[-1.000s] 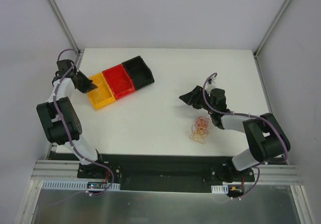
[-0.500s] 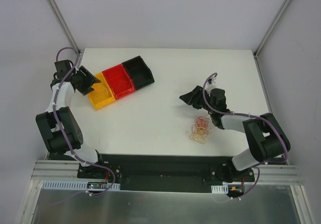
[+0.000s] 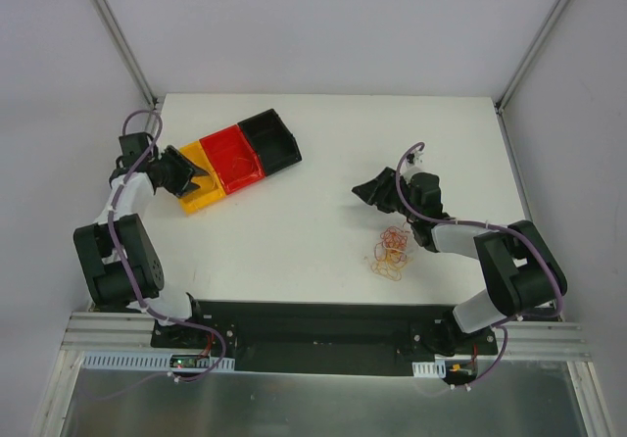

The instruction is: Untangle the cables

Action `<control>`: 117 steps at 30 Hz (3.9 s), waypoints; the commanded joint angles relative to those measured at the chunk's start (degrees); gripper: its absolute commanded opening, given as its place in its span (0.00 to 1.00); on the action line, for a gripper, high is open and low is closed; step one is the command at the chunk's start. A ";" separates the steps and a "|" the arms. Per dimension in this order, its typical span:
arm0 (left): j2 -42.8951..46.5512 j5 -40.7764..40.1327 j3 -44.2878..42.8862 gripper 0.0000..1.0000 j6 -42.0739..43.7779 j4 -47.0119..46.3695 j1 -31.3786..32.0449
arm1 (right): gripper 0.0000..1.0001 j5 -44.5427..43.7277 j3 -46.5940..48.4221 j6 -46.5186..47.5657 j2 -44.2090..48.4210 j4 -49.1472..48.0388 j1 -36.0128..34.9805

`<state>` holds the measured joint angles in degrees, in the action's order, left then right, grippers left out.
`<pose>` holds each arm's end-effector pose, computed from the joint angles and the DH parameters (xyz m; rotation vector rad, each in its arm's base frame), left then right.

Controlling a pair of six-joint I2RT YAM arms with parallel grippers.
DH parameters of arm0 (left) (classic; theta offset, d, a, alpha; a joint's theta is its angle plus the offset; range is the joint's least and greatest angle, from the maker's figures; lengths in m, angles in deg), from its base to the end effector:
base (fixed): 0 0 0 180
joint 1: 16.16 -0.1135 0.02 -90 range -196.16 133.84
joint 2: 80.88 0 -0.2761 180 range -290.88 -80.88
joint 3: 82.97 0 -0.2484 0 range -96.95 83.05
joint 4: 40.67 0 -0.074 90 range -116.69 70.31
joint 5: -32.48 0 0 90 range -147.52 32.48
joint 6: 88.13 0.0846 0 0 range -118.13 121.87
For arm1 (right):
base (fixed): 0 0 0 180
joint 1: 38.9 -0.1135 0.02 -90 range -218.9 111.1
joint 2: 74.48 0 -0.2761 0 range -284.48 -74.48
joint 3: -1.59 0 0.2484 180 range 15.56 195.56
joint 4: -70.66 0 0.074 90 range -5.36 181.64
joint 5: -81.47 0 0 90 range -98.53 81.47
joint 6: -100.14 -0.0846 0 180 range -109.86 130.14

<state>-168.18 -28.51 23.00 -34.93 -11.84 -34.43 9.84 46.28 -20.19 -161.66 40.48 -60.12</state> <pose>0.3533 0.0734 0.2331 -0.8255 2.1529 -0.7487 0.3076 0.1480 0.1886 -0.0936 1.8699 0.9205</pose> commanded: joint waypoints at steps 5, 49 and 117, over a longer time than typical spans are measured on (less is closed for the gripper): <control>15.40 -25.21 14.07 0.66 -4.34 0.01 6.48 | 0.56 -0.09 1.27 0.97 1.22 -1.45 0.03; 9.52 -24.71 24.37 0.06 2.78 -25.84 6.22 | 0.56 -0.27 -1.10 -0.08 2.63 -4.62 0.03; -0.40 12.54 -3.93 0.67 8.41 -12.13 26.85 | 0.55 -48.25 -6.64 -16.17 31.18 51.26 -5.51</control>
<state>-164.91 -29.01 22.48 -27.04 -23.51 -16.59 -30.27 40.49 -29.43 -136.39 77.81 -65.16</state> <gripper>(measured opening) 0.667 0.554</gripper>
